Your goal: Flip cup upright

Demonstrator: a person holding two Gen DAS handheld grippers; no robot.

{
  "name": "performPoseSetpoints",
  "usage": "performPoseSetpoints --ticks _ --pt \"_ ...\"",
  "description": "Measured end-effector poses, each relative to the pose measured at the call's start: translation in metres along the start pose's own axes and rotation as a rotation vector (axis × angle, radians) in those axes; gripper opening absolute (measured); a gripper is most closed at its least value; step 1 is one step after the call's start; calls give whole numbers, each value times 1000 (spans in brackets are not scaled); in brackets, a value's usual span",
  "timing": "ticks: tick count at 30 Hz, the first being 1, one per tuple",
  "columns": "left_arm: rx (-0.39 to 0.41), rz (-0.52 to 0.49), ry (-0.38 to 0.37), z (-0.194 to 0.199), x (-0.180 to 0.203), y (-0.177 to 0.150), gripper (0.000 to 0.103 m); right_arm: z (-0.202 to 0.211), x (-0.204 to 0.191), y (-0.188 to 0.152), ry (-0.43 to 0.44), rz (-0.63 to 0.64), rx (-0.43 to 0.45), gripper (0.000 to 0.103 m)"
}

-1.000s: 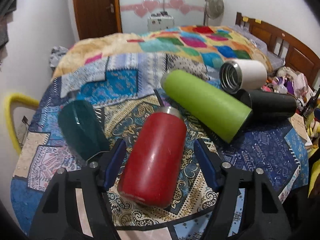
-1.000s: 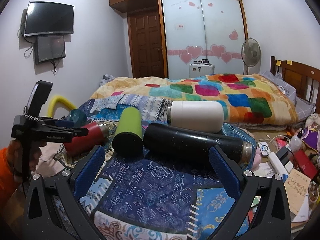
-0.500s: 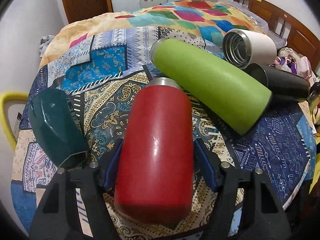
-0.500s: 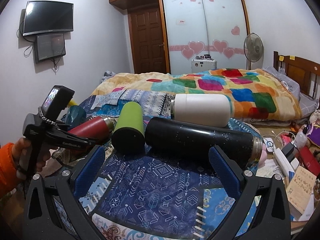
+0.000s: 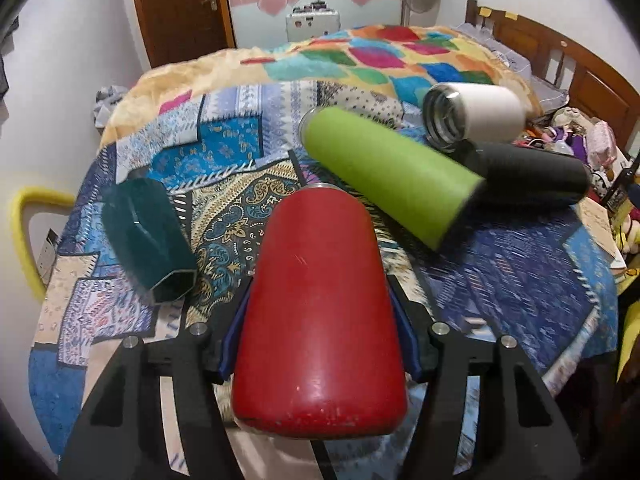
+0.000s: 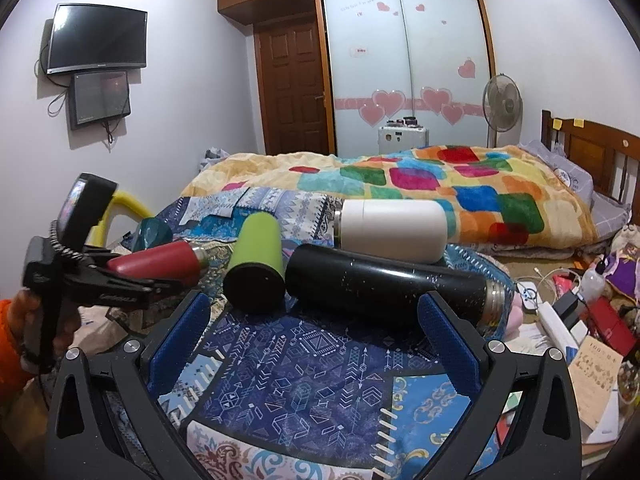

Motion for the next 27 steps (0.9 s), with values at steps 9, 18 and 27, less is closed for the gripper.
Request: performPoseSetpoints --ticks 9,18,27 --pt "74 -31 -41 53 35 -24 62 22 -6 2 4 10 36 103" --pt "49 -84 -92 36 77 -39 62 24 -5 -3 -10 20 24 103" --pt "27 -109 -107 9 96 -43 62 10 -4 -14 -13 26 -19 103"
Point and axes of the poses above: each gripper's, at about its wrist camera, not at the fingertips, and z roughly against the way its jaws point, x to its right, y to its top, the point moved 4 cm from there along -z, roughly the way its jaws point, and after that the axes turned 8 degrees about -x, right-handed, at the moved point
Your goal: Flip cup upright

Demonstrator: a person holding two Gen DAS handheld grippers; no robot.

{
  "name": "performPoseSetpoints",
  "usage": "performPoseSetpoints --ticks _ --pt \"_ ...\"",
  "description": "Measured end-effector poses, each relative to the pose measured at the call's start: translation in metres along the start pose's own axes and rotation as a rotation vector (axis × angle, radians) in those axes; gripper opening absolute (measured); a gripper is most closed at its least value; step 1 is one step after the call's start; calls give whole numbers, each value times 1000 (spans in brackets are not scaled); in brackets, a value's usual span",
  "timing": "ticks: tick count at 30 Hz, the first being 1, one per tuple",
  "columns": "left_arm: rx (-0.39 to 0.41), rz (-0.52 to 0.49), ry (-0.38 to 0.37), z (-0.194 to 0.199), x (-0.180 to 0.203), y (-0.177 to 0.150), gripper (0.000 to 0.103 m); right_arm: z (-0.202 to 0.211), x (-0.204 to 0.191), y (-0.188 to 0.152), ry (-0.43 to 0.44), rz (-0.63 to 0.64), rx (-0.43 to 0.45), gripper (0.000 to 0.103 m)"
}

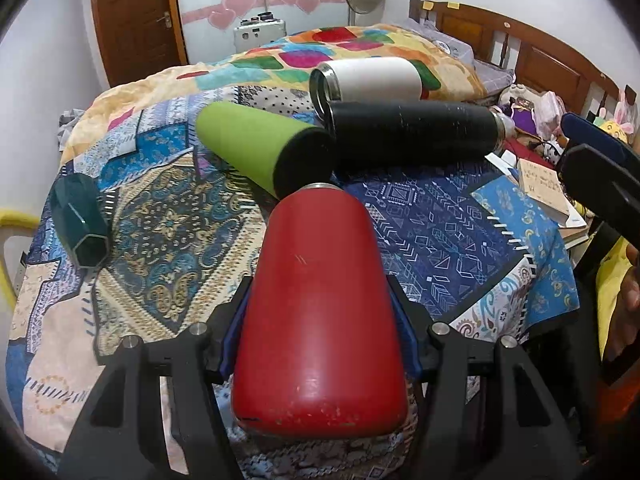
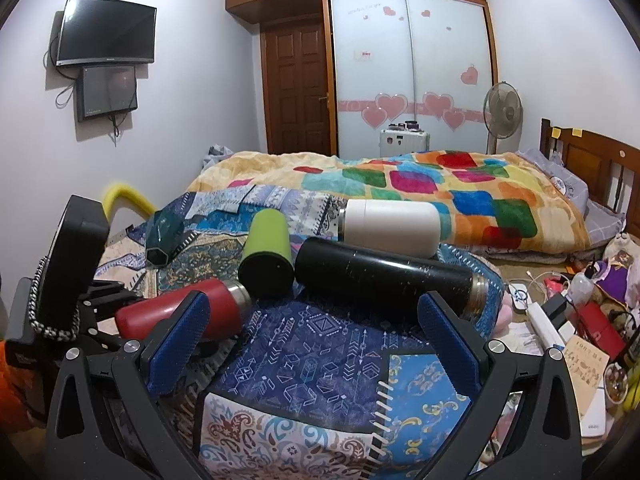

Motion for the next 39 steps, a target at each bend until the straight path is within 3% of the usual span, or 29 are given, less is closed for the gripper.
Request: performPoseSetpoints --ticks 9,16,19,24,29,39 --pt "12 -24 7 -7 1 -2 62 -13 0 -8 -4 2 -39 103" --pt "59 -43 14 14 2 -1 63 -20 0 -9 -3 -2 -56 103" --pt "100 -8 19 33 -12 0 64 -24 0 -9 -1 -3 -63 103" --pt "152 54 102 53 -51 -2 69 -42 -3 -13 0 12 -106 103" --pt "84 115 102 38 -87 -15 69 -63 -11 -18 24 18 -157 103" --pt "55 105 66 21 -85 -36 69 -80 -18 -23 26 43 -216 103"
Point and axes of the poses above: each gripper's, at about its wrist camera, not at the fingertips, and z roughly against the way its jaws point, x to its right, y to its top, the point moved 4 cm from there along -z, roughly the way its jaws point, and after that the axes turned 8 degrees about -x, right-handed, at the moved point
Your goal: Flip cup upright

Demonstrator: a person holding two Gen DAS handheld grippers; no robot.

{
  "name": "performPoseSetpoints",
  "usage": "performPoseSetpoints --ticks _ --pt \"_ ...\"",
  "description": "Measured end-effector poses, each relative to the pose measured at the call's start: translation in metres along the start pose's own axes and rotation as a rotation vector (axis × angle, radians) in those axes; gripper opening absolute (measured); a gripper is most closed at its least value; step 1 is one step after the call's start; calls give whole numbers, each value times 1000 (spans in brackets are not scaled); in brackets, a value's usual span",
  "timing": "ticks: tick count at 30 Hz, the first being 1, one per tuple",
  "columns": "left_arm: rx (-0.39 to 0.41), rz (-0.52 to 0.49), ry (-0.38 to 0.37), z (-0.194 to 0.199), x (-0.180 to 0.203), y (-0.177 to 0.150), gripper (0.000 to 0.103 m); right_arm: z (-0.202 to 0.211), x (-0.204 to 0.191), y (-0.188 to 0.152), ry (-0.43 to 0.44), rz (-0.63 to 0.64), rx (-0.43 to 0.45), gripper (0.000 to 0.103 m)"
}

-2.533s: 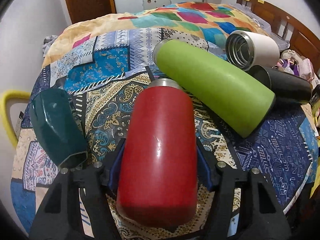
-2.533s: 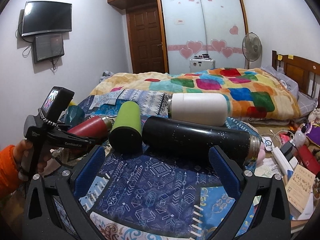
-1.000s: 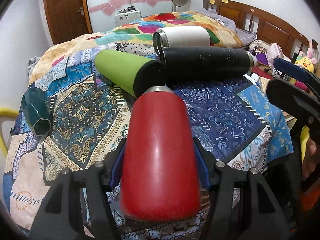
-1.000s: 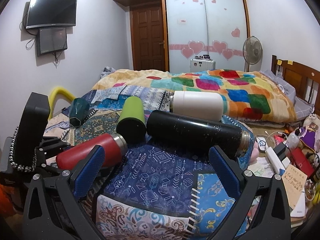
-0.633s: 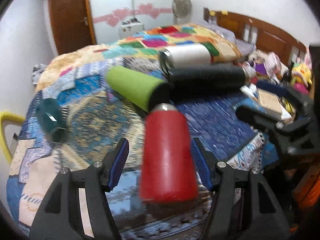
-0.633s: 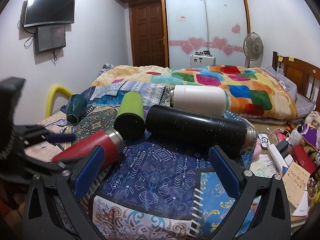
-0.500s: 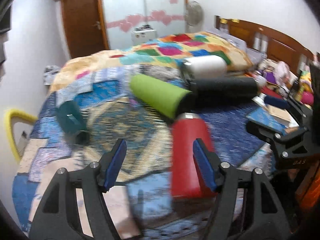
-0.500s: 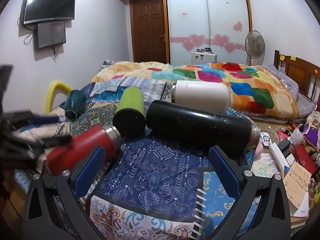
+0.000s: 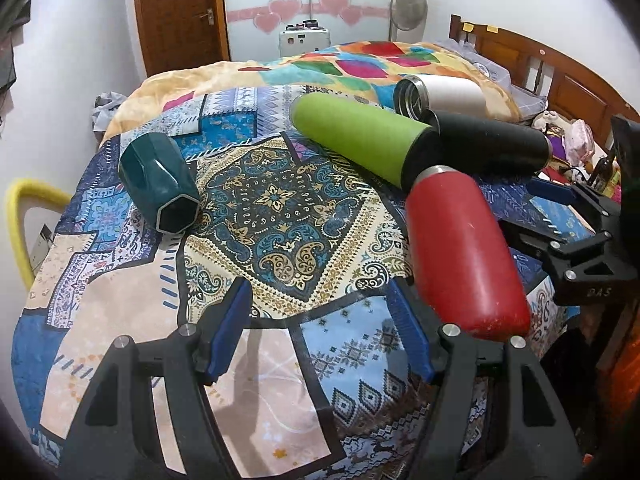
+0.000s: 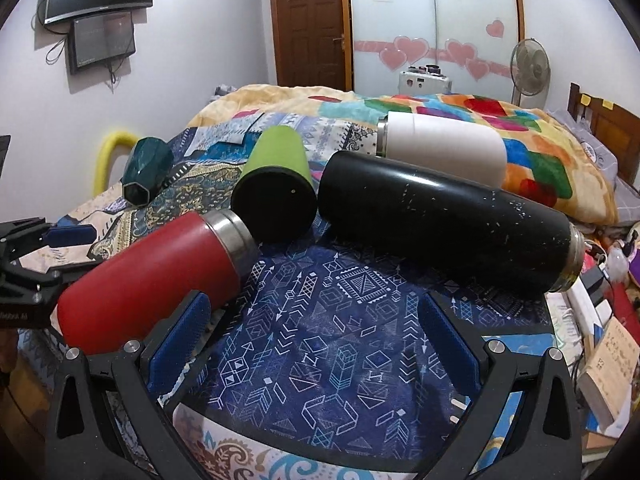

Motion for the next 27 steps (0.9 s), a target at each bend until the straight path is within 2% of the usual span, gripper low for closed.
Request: performPoseSetpoints --ticks 6,9,14,19,23,27 --pt "-5 6 -42 1 5 -8 69 -6 -4 6 0 34 -14 103" --pt "3 -1 -23 2 9 -15 69 -9 -6 10 18 54 -27 103" --pt "5 25 -64 5 11 -20 69 -7 -8 14 3 102 -43 103" --pt "47 40 -30 18 8 -19 69 10 -12 18 -4 116 -24 103" --pt "118 62 51 37 -1 -18 69 24 -19 27 17 98 -5 103" --pt "180 93 86 55 -10 -20 69 29 -35 34 33 98 3 103"
Point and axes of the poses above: each gripper's, at about its wrist camera, not at the fingertips, and z roughly against the way its jaws point, x to its right, y to its top, the point moved 4 cm from there along -z, roughly the way its jaws point, and after that the axes turned 8 degrees about -x, right-handed, at the moved point
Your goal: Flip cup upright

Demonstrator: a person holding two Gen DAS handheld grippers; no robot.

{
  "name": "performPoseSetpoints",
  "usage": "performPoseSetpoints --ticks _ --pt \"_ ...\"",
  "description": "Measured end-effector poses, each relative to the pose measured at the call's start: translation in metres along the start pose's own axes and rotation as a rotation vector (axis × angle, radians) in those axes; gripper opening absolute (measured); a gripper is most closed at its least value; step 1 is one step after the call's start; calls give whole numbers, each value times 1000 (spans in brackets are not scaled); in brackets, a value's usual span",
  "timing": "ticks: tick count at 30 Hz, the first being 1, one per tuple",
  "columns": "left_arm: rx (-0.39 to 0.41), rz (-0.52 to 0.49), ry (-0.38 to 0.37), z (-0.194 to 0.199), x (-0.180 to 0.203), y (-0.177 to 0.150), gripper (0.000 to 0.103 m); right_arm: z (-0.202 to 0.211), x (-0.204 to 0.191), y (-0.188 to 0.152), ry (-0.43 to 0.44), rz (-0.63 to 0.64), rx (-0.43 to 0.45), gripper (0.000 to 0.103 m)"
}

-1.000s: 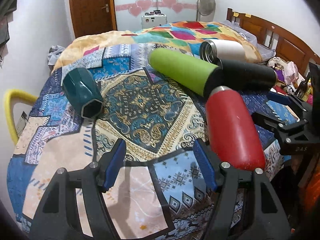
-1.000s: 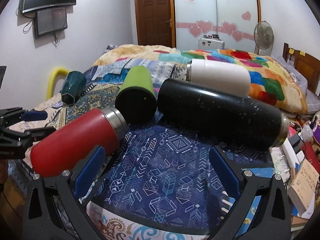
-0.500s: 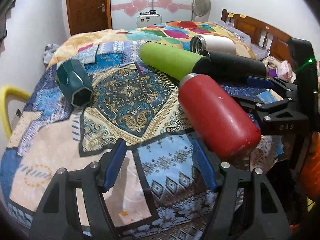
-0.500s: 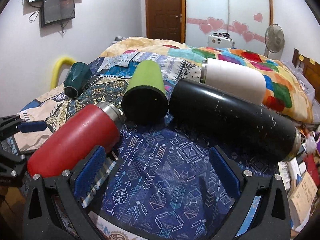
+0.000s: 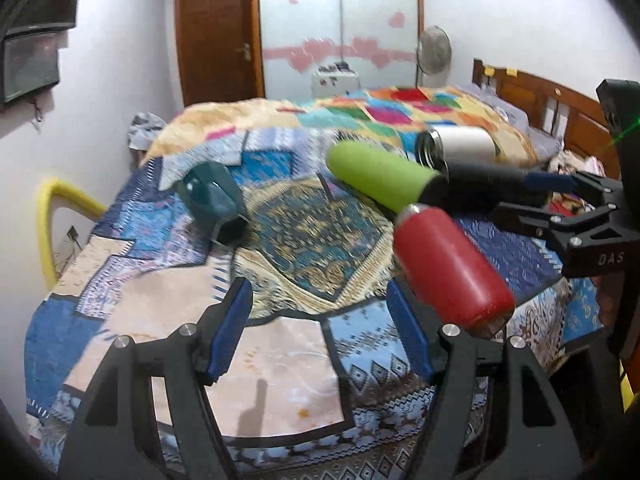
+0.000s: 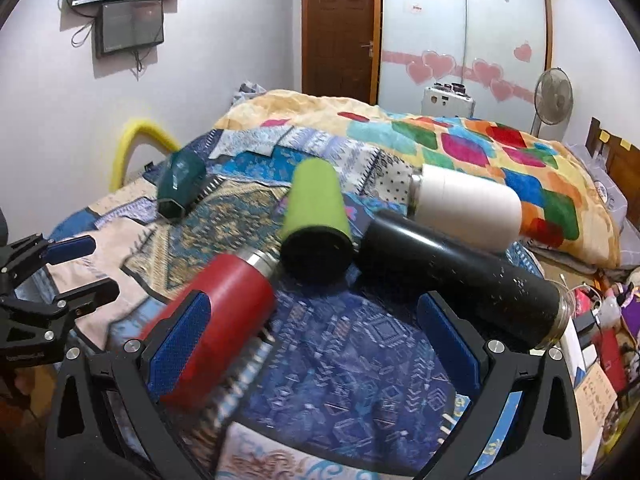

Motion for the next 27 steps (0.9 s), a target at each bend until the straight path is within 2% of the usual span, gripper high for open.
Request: performPoseSetpoints --ticks 7,12,17,20,25,27 --pt "86 21 29 22 -13 -3 72 -15 -31 5 43 5 -53 103" --pt "122 31 5 32 -19 -10 74 -37 -44 5 68 7 -141 86" --pt "134 33 -26 32 -20 -14 78 -57 -46 -2 110 -27 -242 83" --pt "138 26 -20 30 -19 -15 78 -61 -47 -4 145 -48 -275 80" --pt "136 30 -28 24 -20 -15 78 -68 -54 -5 150 -19 -306 80" --pt "134 33 -30 23 -20 -15 78 -72 -59 -6 152 7 -326 75"
Point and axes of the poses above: each gripper's, at about its wrist camera, not at the fingertips, and z roughly against the way its jaws point, x to its right, y to its top, the point moved 4 cm from there along -z, roughly the way its jaws point, and after that the axes turned 8 degrees about -x, right-handed, at the moved point
